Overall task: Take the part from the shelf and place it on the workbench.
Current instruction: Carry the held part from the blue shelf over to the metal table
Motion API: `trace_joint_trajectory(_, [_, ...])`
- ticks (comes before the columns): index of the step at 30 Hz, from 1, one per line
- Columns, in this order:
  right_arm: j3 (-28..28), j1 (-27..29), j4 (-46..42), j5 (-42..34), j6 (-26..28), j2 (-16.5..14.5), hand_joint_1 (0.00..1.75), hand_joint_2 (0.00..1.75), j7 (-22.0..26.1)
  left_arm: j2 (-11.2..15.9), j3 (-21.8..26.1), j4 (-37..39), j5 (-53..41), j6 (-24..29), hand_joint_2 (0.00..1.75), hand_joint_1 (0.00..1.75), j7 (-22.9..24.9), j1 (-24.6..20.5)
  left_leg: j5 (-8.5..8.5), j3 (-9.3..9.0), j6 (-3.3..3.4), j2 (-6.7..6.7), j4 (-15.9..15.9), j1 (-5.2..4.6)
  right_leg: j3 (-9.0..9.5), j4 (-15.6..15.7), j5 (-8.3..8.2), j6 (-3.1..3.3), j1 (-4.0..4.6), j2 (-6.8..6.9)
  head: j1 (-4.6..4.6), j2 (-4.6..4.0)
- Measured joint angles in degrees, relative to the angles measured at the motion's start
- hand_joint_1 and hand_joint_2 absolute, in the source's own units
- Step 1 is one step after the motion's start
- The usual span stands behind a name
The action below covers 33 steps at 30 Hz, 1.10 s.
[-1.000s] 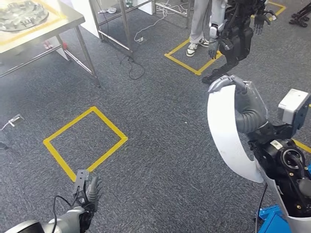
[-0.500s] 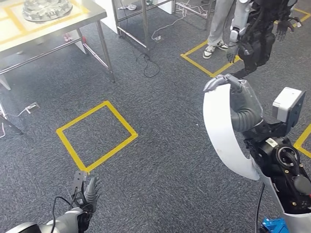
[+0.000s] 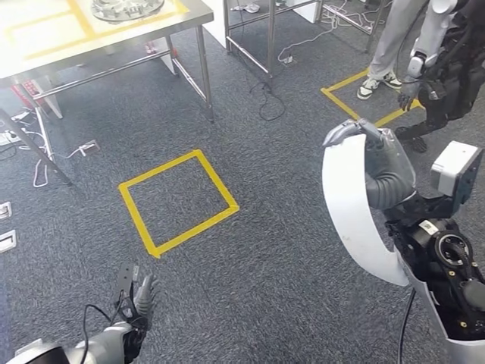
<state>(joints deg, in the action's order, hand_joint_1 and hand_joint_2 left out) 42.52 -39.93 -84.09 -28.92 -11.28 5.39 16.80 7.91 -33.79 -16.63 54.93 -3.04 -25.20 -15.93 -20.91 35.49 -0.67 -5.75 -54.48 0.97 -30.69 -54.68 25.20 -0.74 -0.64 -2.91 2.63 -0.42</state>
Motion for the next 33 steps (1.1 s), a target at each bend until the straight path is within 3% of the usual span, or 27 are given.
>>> trace_joint_trajectory(2, [0.0, -0.1, 0.0, 0.2, -0.1, 0.0, 1.75, 1.75, -0.1, 0.0, 0.0, 0.0, 0.0, 0.0, 0.00, 0.00, 0.0, 0.1, -0.85, 0.67, -0.60, 1.14, -1.2, -0.18, 0.39, 0.7, -0.43, 0.59, -0.32, 1.08, 0.32, 0.00])
trace_joint_trajectory(3, [0.0, -0.1, 0.0, 0.2, -0.1, -0.1, 1.75, 1.75, -0.1, 0.0, 0.0, 0.0, 0.0, 0.0, 0.00, 0.00, 0.1, 0.0, -2.25, 1.84, -0.89, 2.38, -3.6, -0.26, 0.55, 1.0, -0.62, 0.89, -0.44, 1.69, 0.61, 0.00])
trace_joint_trajectory(5, [0.0, 0.0, 0.0, 0.2, -0.2, -0.1, 1.75, 1.75, -0.3, 0.0, 0.0, 0.0, -0.1, 0.0, 0.00, 0.00, 0.2, -0.2, -5.93, 5.67, -1.46, 4.63, -11.4, -0.12, 0.55, 1.1, -0.72, 1.17, -0.24, 2.86, 1.11, 0.00])
trace_joint_trajectory(7, [0.0, 0.1, 0.2, 0.2, -0.8, -0.2, 1.75, 1.75, -0.3, -0.1, 0.0, 0.0, -0.2, 0.3, 0.00, 0.00, 0.3, -0.2, -7.33, 8.26, -1.81, 5.19, -16.6, 0.03, 0.46, 1.1, -0.67, 1.20, -0.11, 4.05, 1.21, 0.00])
trace_joint_trajectory(8, [0.1, -0.1, 0.4, 0.3, -1.2, -0.4, 1.75, 1.75, -0.3, -0.1, 0.0, 0.0, -0.3, 0.6, 0.00, 0.00, 0.3, -0.3, -6.46, 7.84, -1.88, 5.33, -15.9, 0.07, 0.44, 1.0, -0.64, 1.19, -0.09, 4.58, 1.26, 0.00])
trace_joint_trajectory(10, [0.3, -0.7, 1.1, 0.4, -1.9, -1.3, 1.75, 1.75, 0.1, -0.1, 0.0, 0.0, -0.4, 1.1, 0.00, 0.00, 0.1, -0.4, -2.91, 3.77, -1.80, 6.32, -8.5, 0.09, 0.47, 0.9, -0.47, 0.99, -0.05, 5.42, 1.42, 0.00])
trace_joint_trajectory(12, [0.5, -1.7, 2.2, 0.5, -2.1, -2.2, 1.75, 1.75, 0.7, -0.1, 0.0, 0.0, -0.4, 1.2, 0.00, 0.00, -0.1, -0.8, -0.84, 0.10, -1.13, 7.60, -1.6, -0.24, 0.38, 0.6, -0.16, 0.53, 0.31, 6.06, 1.63, 0.00])
trace_joint_trajectory(13, [0.6, -2.1, 2.7, 0.4, -2.3, -2.6, 1.75, 1.75, 0.9, -0.1, 0.0, 0.0, -0.4, 1.2, 0.00, 0.00, -0.2, -1.0, -0.73, -0.54, -0.67, 7.85, -0.2, -0.40, 0.36, 0.6, -0.02, 0.27, 0.52, 6.37, 1.61, 0.00])
trace_joint_trajectory(15, [0.9, -2.7, 3.8, 0.1, -2.6, -3.3, 1.75, 1.75, 1.4, -0.1, 0.0, 0.0, -0.5, 1.2, 0.00, 0.00, -0.2, -1.0, -0.83, -0.49, 0.20, 6.97, -0.1, -0.48, 0.50, 0.5, 0.21, -0.20, 0.66, 6.96, 1.30, 0.00])
trace_joint_trajectory(17, [1.0, -3.0, 4.9, -0.2, -2.9, -3.8, 1.75, 1.75, 2.0, -0.2, 0.0, 0.0, -0.6, 1.4, 0.00, 0.00, -0.2, -1.0, -0.76, -0.57, 0.85, 6.30, 0.1, -0.26, -0.06, -0.8, 1.40, -0.81, 0.42, 6.21, 1.04, 0.00])
trace_joint_trajectory(18, [1.1, -3.3, 5.5, -0.3, -3.1, -4.0, 1.75, 1.75, 2.3, -0.2, 0.0, 0.0, -0.6, 1.5, 0.00, 0.00, -0.1, -1.1, -0.70, -0.63, 1.18, 5.98, 0.2, -0.13, -1.12, -3.1, 2.85, -1.09, 0.31, 5.31, 0.88, 0.00])
trace_joint_trajectory(21, [1.5, -3.7, 8.0, -0.3, -3.1, -4.6, 1.75, 1.75, 2.9, -0.4, 0.0, 0.0, -0.7, 1.8, 0.00, 0.00, 0.0, -1.4, -0.72, -0.65, 1.68, 4.83, 0.1, -0.16, -6.63, -15.2, 8.13, -1.40, 0.21, 3.37, 0.47, 0.00])
trace_joint_trajectory(22, [1.6, -3.8, 8.9, -0.2, -3.1, -4.8, 1.75, 1.75, 3.1, -0.4, 0.0, 0.0, -0.7, 1.9, 0.00, 0.00, 0.0, -1.4, -0.73, -0.66, 1.70, 4.33, 0.1, -0.18, -7.84, -17.6, 8.50, -1.37, 0.20, 3.26, 0.42, 0.00])
trace_joint_trajectory(23, [1.8, -3.8, 9.8, 0.0, -3.1, -5.1, 1.75, 1.75, 3.4, -0.5, 0.0, 0.0, -0.7, 1.9, 0.00, 0.00, 0.1, -1.4, -0.74, -0.68, 1.71, 3.79, 0.1, -0.20, -8.03, -17.6, 7.65, -1.27, 0.20, 3.19, 0.35, 0.00])
trace_joint_trajectory(24, [1.9, -3.8, 10.7, 0.2, -3.0, -5.3, 1.75, 1.75, 3.7, -0.5, 0.0, 0.0, -0.6, 1.9, 0.00, 0.00, 0.1, -1.3, -0.76, -0.72, 1.68, 3.23, 0.0, -0.20, -7.15, -15.2, 5.76, -1.07, 0.20, 3.04, 0.30, 0.00])
trace_joint_trajectory(26, [2.1, -3.9, 11.9, 0.7, -2.8, -5.6, 1.75, 1.75, 4.3, -0.7, 0.0, 0.0, -0.4, 1.9, 0.00, 0.00, 0.0, -1.3, -0.82, -0.79, 1.49, 2.23, -0.1, -0.27, -3.63, -7.0, 1.31, -0.50, 0.21, 1.78, 0.21, 0.00])
trace_joint_trajectory(27, [2.1, -3.8, 12.3, 0.9, -2.6, -5.7, 1.75, 1.75, 4.5, -0.8, 0.0, 0.0, -0.4, 1.9, 0.00, 0.00, -0.1, -1.3, -0.80, -0.71, 1.29, 1.81, -0.2, -0.29, -2.04, -3.6, 0.06, -0.24, 0.20, 1.05, 0.21, 0.00])
trace_joint_trajectory(29, [2.1, -3.3, 12.9, 1.5, -2.4, -5.8, 1.75, 1.75, 4.8, -0.8, 0.0, 0.0, -0.3, 1.9, 0.00, 0.00, -0.2, -1.2, -0.53, -0.27, 0.68, 1.10, -0.2, -0.24, -0.59, -0.7, -0.09, 0.07, 0.32, 0.33, 0.23, 0.00])
trace_joint_trajectory(31, [2.1, -2.6, 13.2, 2.0, -2.0, -5.8, 1.75, 1.75, 4.7, -0.7, 0.0, 0.0, -0.2, 1.9, 0.00, 0.00, -0.2, -0.8, -0.37, 0.07, 0.02, 0.75, -0.2, -0.15, -0.15, 0.1, -0.11, 0.38, 0.21, 1.05, 0.27, 0.00])
trace_joint_trajectory(33, [1.9, -1.7, 13.4, 2.3, -1.6, -5.9, 1.75, 1.75, 4.4, -0.5, 0.0, 0.0, -0.2, 1.9, 0.00, 0.00, -0.3, -0.6, -1.95, 1.21, -0.47, 2.27, -2.6, -0.32, 0.26, 0.8, -0.50, 0.92, -0.13, 1.76, 0.57, 0.00])
